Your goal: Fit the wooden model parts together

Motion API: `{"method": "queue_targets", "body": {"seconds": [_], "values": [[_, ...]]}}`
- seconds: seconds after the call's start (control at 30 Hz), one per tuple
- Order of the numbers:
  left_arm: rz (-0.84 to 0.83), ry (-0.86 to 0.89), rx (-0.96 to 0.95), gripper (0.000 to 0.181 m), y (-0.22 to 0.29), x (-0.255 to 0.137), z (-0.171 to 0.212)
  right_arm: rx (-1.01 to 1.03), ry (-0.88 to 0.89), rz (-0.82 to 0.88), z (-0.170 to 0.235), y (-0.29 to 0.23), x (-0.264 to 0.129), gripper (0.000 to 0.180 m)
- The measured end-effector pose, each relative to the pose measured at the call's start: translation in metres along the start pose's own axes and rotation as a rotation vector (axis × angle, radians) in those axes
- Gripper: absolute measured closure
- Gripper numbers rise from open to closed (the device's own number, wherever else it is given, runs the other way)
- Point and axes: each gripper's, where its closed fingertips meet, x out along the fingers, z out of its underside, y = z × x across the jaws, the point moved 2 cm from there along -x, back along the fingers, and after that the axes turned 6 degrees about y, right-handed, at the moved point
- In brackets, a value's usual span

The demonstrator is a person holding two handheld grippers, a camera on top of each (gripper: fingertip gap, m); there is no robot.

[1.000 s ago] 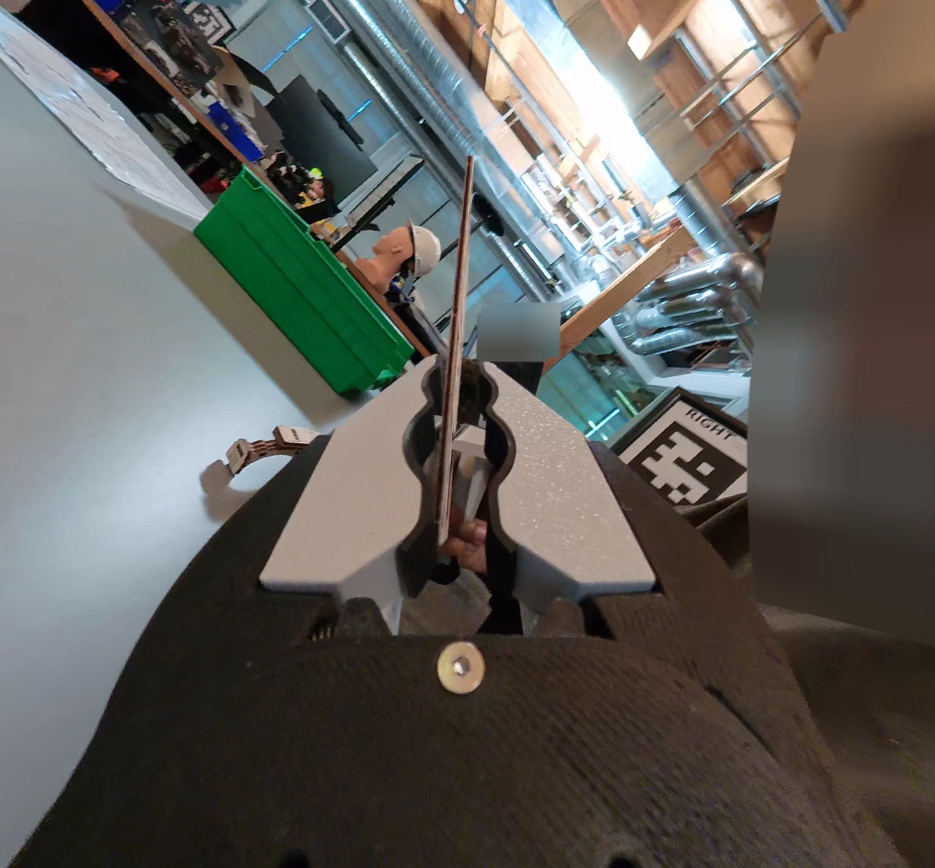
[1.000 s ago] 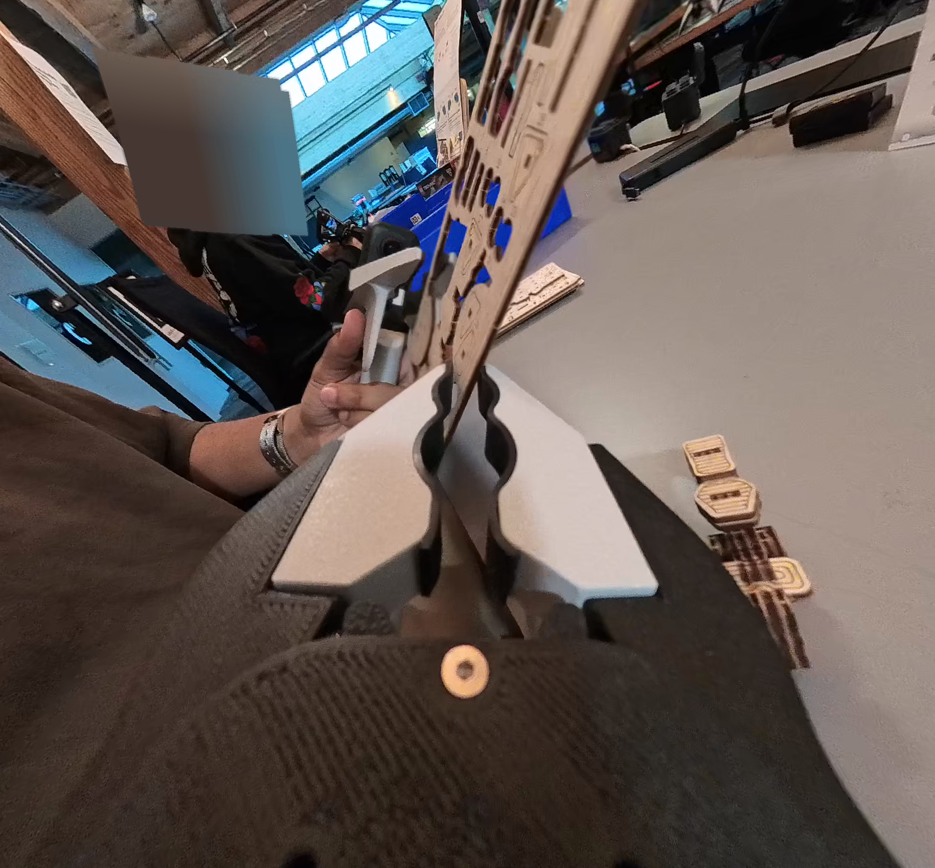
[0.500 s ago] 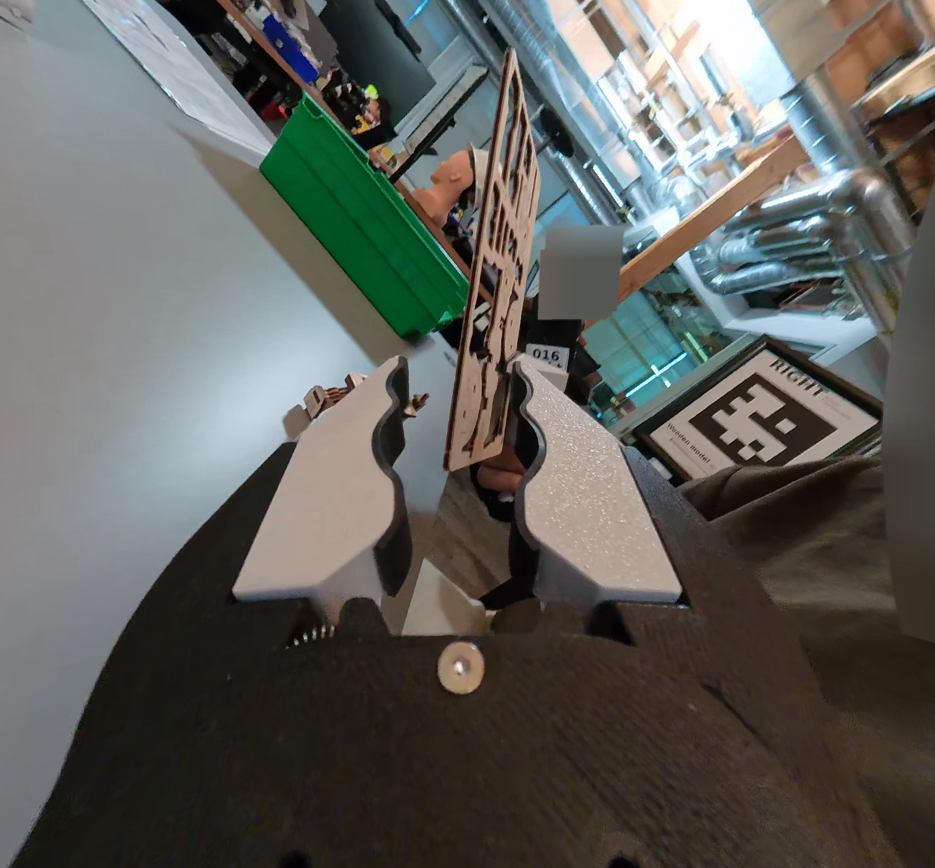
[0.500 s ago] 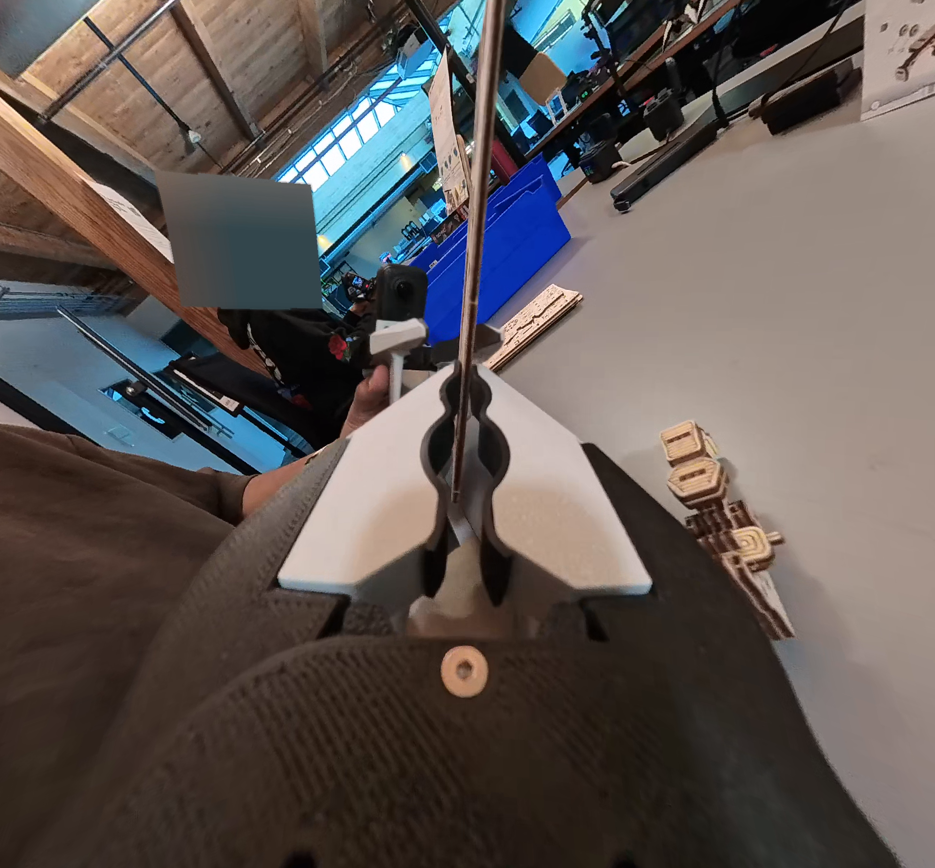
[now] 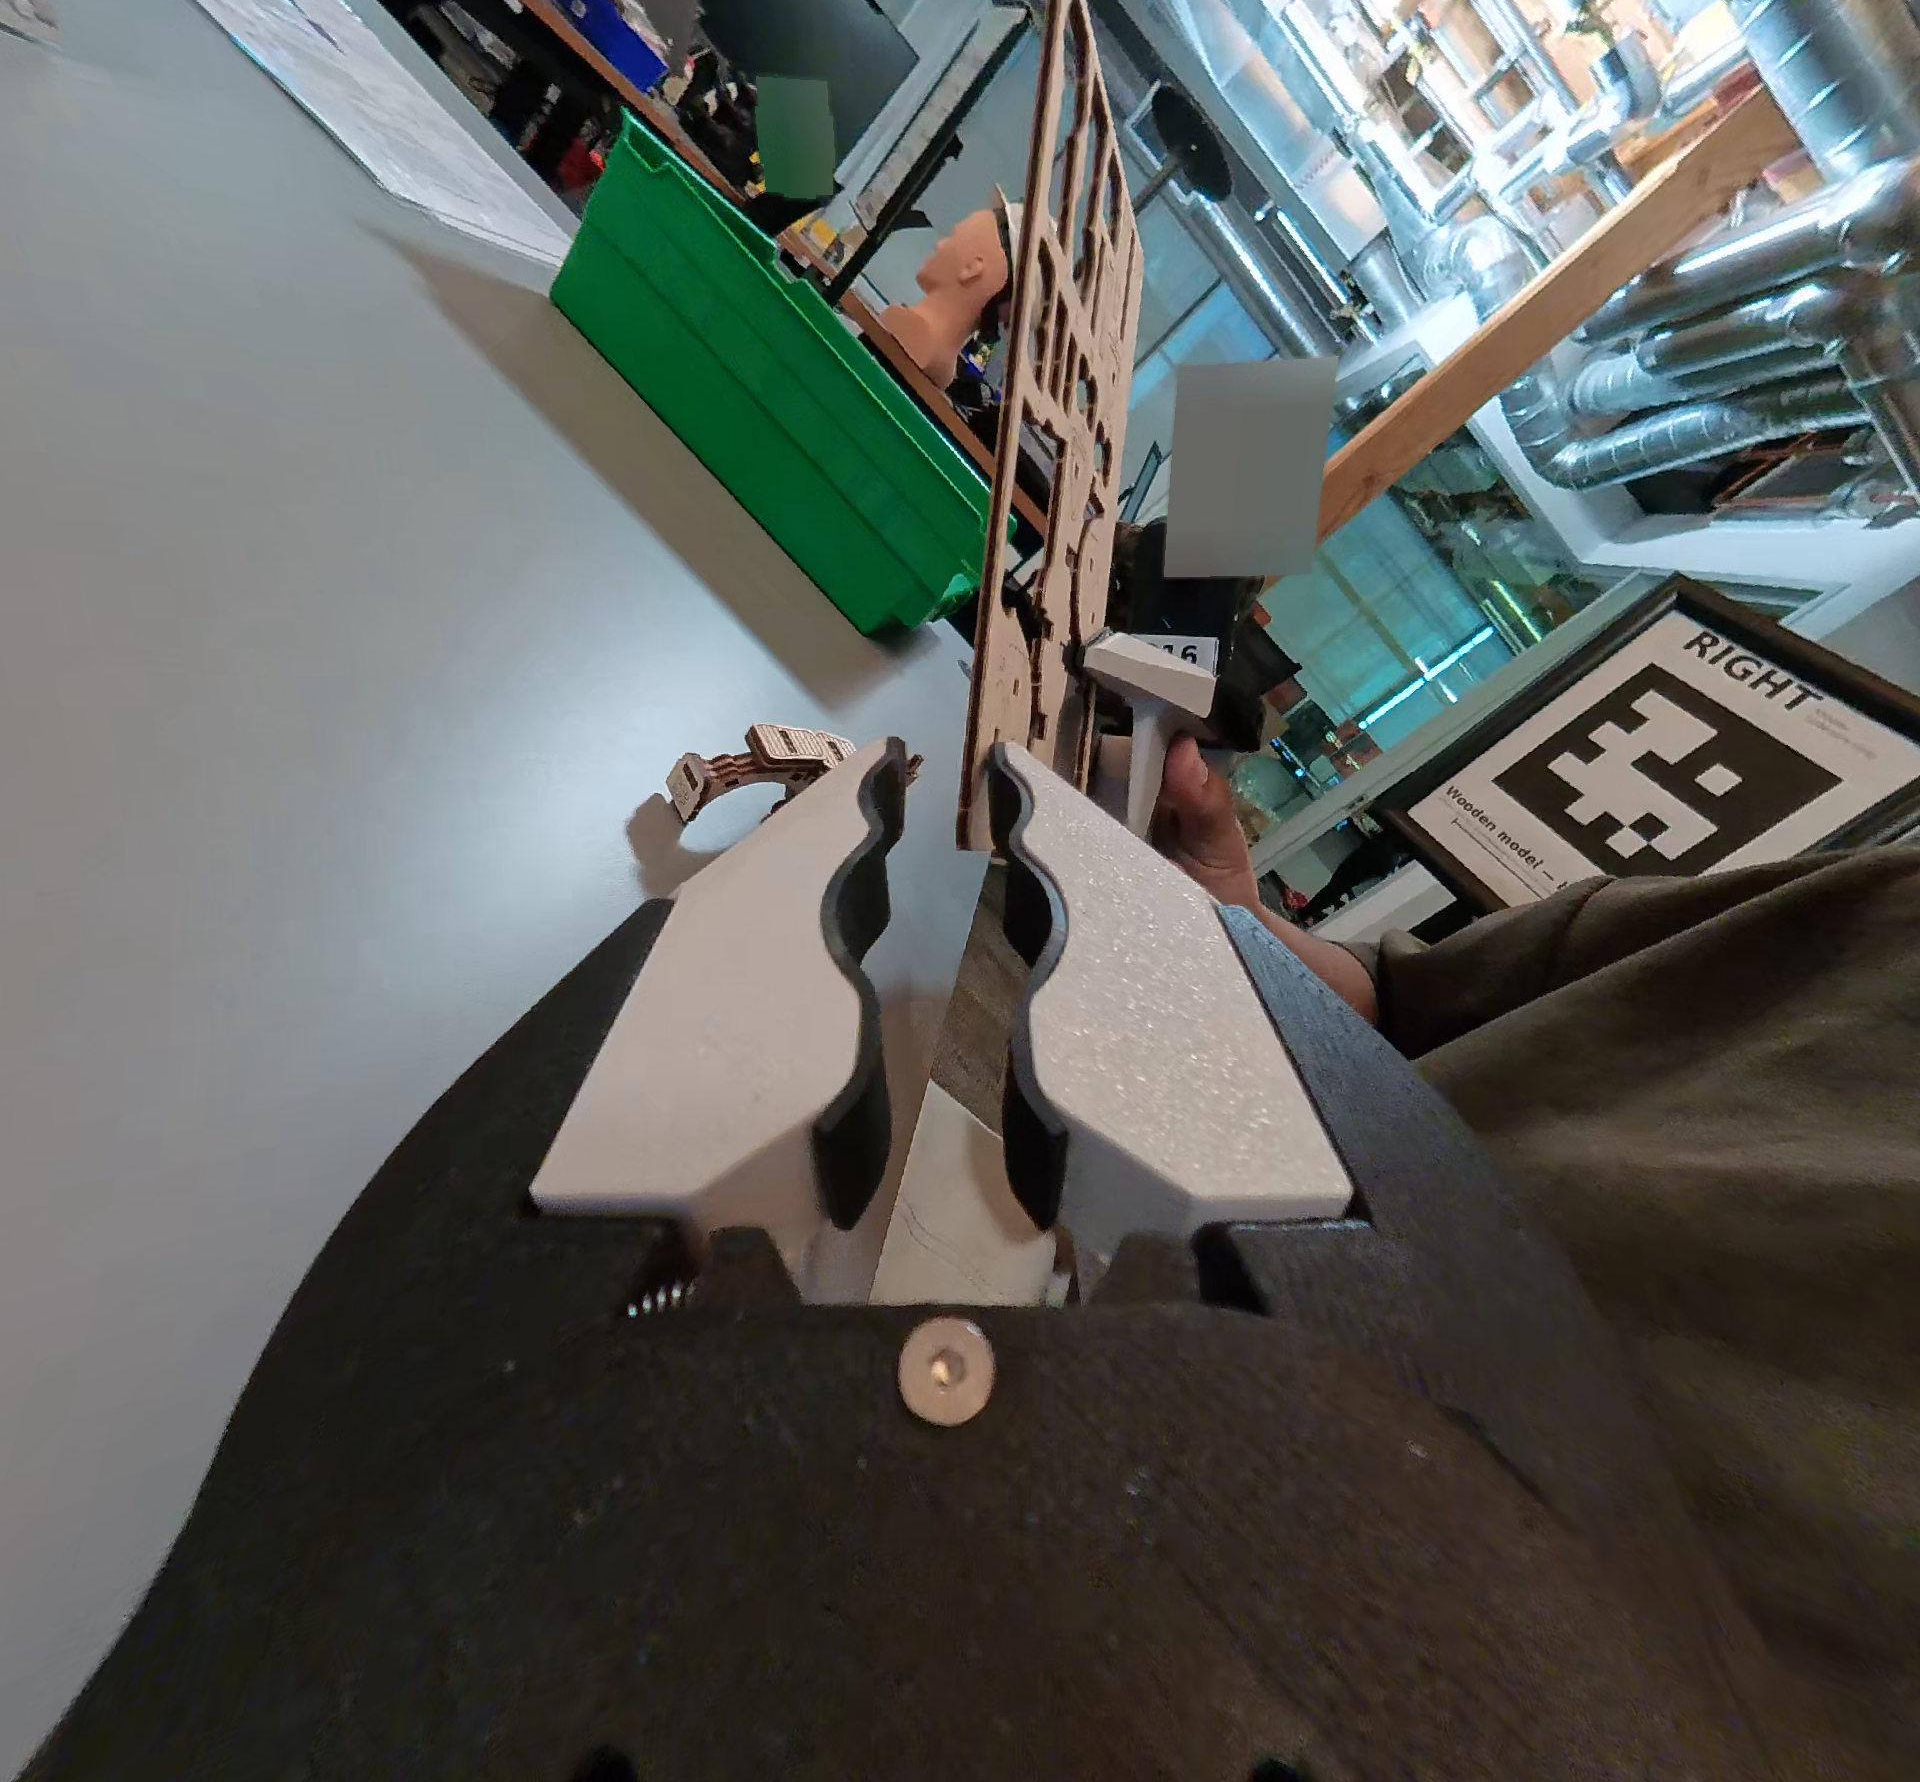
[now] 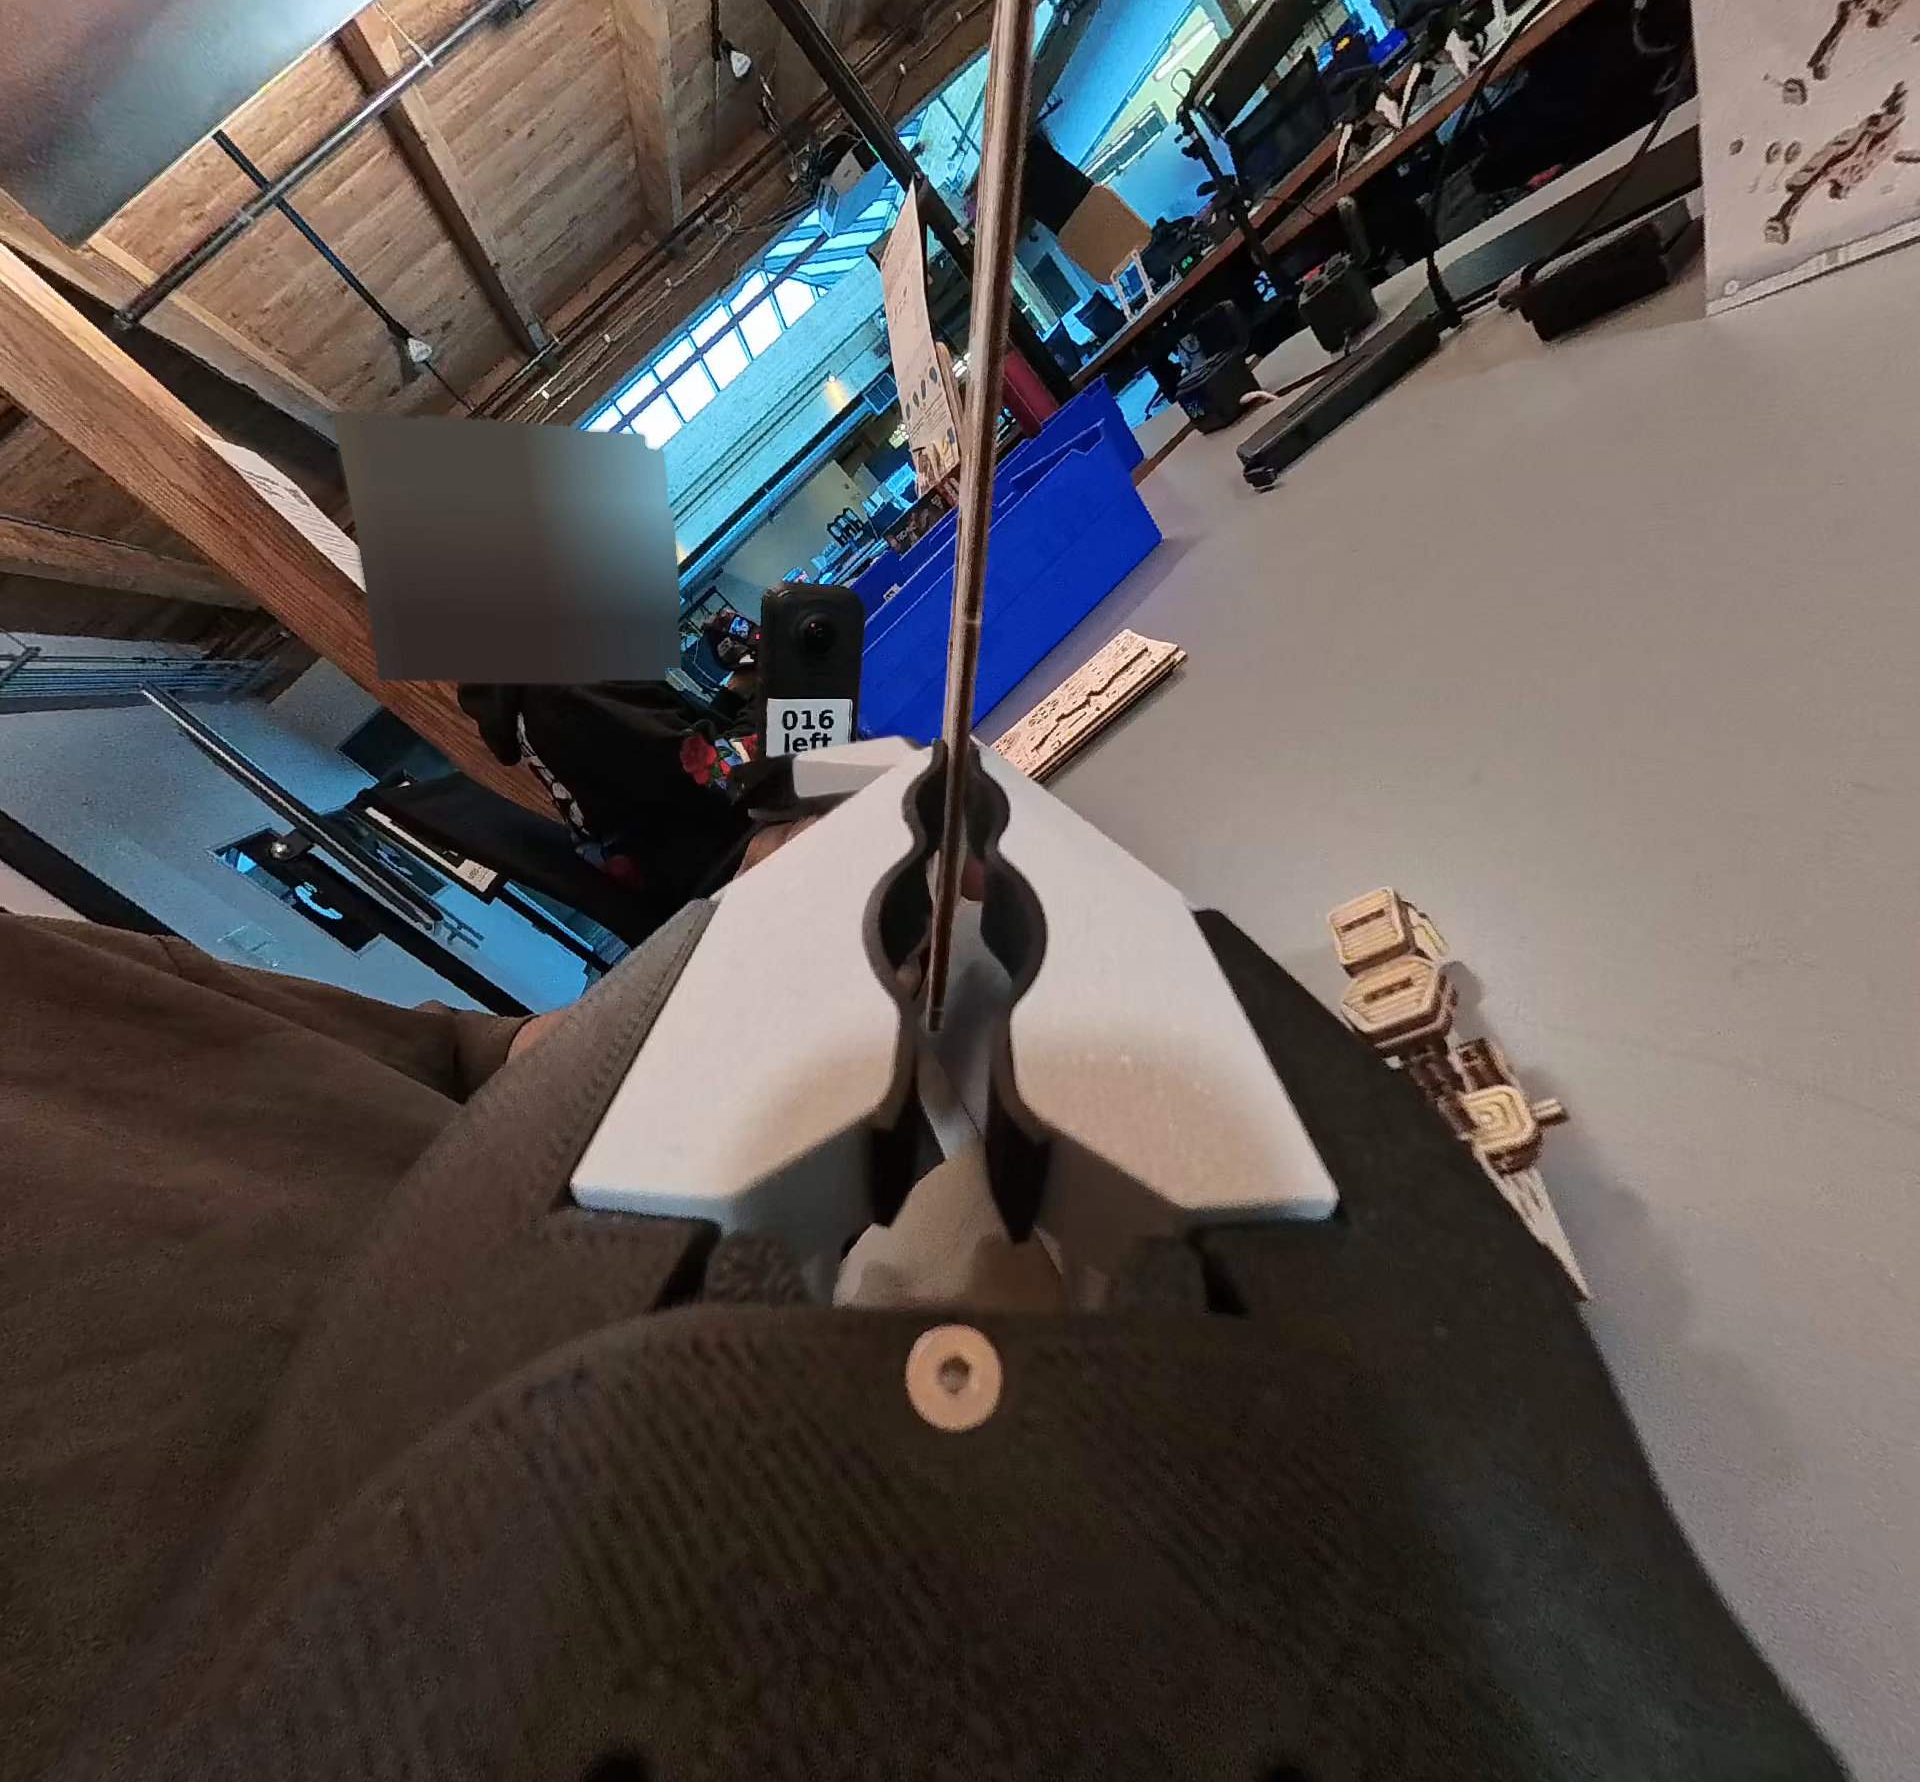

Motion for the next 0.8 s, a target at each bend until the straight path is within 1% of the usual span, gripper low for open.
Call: {"method": "queue_targets", "body": {"seconds": [0.17,0.23,0.5,0.6,0.8], "values": [[0.005,-0.017,-0.006,0.173,-0.001,-0.002,0.001,0.009,-0.027,0.010,0.005,0.002,0.002,0.179],[0.005,-0.047,0.011,0.178,-0.001,-0.001,0.005,0.002,-0.036,0.016,0.007,0.002,0.002,0.179],[-0.007,-0.109,0.035,0.178,-0.004,-0.002,0.012,0.009,-0.049,0.035,0.009,0.005,0.002,0.179],[-0.005,-0.122,0.022,0.174,-0.005,-0.001,0.014,0.012,-0.053,0.036,0.010,0.006,0.003,0.179],[-0.017,-0.126,0.032,0.177,-0.005,-0.002,0.013,0.016,-0.063,0.041,0.012,0.006,0.003,0.179]]}}
